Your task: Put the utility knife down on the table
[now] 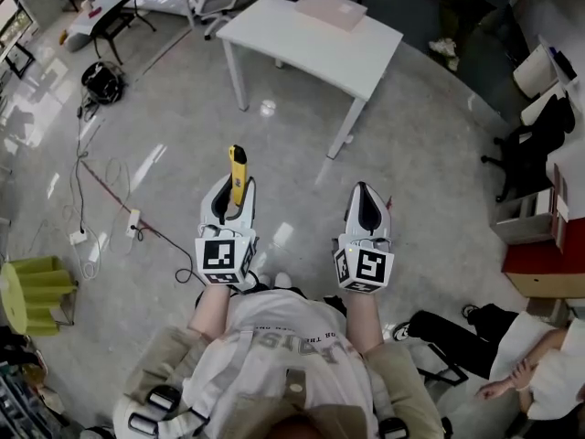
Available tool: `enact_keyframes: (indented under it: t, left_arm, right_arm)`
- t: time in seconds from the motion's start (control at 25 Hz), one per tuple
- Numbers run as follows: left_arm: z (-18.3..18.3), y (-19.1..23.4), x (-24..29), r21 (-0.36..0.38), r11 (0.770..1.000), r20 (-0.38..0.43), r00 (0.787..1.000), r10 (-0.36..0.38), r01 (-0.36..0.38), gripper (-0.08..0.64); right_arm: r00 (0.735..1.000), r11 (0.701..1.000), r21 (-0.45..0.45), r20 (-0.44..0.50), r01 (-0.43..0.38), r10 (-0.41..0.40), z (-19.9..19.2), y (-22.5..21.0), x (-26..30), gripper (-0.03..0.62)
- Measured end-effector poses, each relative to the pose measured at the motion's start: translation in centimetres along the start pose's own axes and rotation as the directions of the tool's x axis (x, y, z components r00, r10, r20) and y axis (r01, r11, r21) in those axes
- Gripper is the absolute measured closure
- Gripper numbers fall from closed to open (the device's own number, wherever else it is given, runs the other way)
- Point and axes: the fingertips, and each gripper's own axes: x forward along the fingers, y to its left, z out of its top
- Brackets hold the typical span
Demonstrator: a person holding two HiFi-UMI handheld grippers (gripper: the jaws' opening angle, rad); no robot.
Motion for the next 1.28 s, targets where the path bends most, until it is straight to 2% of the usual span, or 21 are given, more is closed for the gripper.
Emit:
enact_keyframes:
  t: [0.16,0.32,0.36,0.4,0.44,0.48,0.88,1.28]
  left_arm:
    - [-0.4,-0.3,0.3,-0.003,1.0,-0.011,1.0,-0.01,0.01,0.425]
    - [-0.5,-0.9,1.8,0.0,1.0,-0.025,1.0,-0.006,0.006,0.425]
    - [-0.6,-0.9,2.1,-0.001,1.0,-0.03,1.0,-0.005,0.005,0.425]
    - [-0.6,-0.9,2.5,-0.002,1.0,-0.035,0.999,-0.003,0.003,0.425]
    - [-0.6,-0.8,2.9,-0.003,1.0,-0.038,0.999,-0.003,0.003,0.425]
    - [-0.5,-0.7,3.4,-0.002,1.0,-0.04,0.999,-0.003,0.003,0.425]
    - [-1.5,3.3,11.0,0.008,1.0,-0.052,0.998,-0.029,0.029,0.425]
    - [1.0,9.6,22.5,0.017,0.997,-0.015,0.997,-0.079,0.079,0.425]
  right_arm:
    - [1.0,1.0,0.022,-0.004,-0.002,0.002,-0.7,-0.3,0.5,0.594]
    - [1.0,0.991,0.134,0.023,-0.017,0.014,-0.8,-2.1,1.6,0.591]
    - [0.999,0.988,0.151,0.022,-0.032,0.029,-0.8,-2.2,1.9,0.542]
    - [0.999,0.986,0.159,0.019,-0.048,0.046,-0.9,-2.3,2.2,0.414]
    - [0.998,0.985,0.164,0.015,-0.059,0.057,-0.9,-2.4,2.6,0.346]
    - [0.998,0.984,0.168,0.012,-0.062,0.061,-1.0,-2.6,3.1,0.336]
    - [1.0,0.979,0.202,-0.009,0.0,0.002,-3.5,-4.3,10.2,0.328]
    - [0.999,0.977,0.209,0.009,0.034,-0.037,-2.7,-4.7,21.8,0.328]
